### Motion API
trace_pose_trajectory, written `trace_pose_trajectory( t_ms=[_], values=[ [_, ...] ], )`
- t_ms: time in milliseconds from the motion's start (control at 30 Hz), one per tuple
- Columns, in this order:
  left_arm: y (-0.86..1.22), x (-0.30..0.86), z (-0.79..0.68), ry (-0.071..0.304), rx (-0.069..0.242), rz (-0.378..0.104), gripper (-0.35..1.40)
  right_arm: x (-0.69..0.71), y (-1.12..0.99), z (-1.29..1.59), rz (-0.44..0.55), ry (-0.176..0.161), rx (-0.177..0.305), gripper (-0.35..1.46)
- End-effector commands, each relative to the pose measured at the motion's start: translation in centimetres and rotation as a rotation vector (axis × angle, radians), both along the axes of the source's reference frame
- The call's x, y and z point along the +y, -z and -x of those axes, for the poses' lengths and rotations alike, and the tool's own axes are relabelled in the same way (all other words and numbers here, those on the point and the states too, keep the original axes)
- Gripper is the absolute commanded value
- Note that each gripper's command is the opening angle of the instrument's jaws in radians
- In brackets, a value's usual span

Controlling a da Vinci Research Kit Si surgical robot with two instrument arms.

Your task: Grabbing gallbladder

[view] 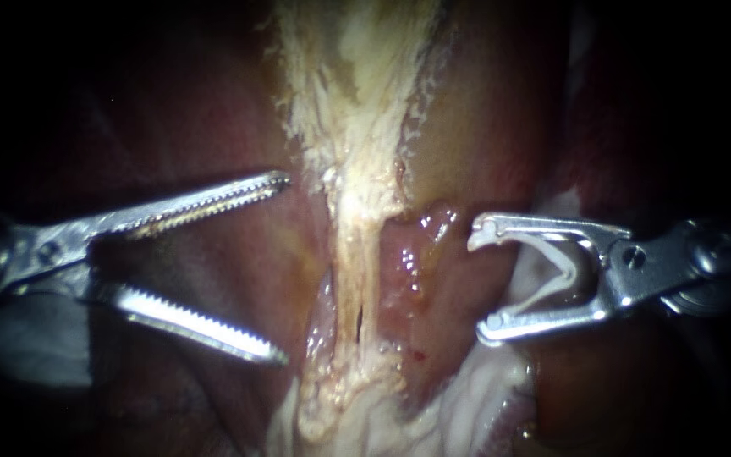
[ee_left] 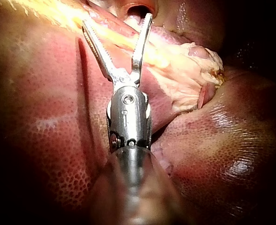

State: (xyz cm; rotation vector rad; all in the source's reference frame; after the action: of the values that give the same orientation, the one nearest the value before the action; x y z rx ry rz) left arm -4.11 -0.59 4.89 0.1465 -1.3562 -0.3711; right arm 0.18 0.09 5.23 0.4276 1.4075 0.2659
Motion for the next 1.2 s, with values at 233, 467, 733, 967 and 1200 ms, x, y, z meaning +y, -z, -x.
trace_pose_trajectory(
  t_ms=[233,467,733,967,1200],
  values=[
    [0.01,0.00,-0.04,0.139,0.033,-0.147,0.83,0.00,0.00,0.00,0.000,0.000,0.000,0.59],
    [-0.05,0.11,0.05,0.266,0.116,-0.321,0.67,0.00,-0.01,-0.01,0.000,-0.001,0.000,0.59],
    [-0.16,0.23,0.32,0.296,0.136,-0.394,0.57,0.00,-0.02,-0.01,0.000,-0.001,-0.001,0.59],
    [-0.20,0.29,0.51,0.314,0.159,-0.457,0.41,0.00,-0.02,-0.01,0.000,-0.001,-0.001,0.59],
    [-0.34,0.38,0.49,0.318,0.193,-0.504,0.14,0.00,-0.02,-0.01,0.000,-0.001,-0.001,0.59]
  ],
)
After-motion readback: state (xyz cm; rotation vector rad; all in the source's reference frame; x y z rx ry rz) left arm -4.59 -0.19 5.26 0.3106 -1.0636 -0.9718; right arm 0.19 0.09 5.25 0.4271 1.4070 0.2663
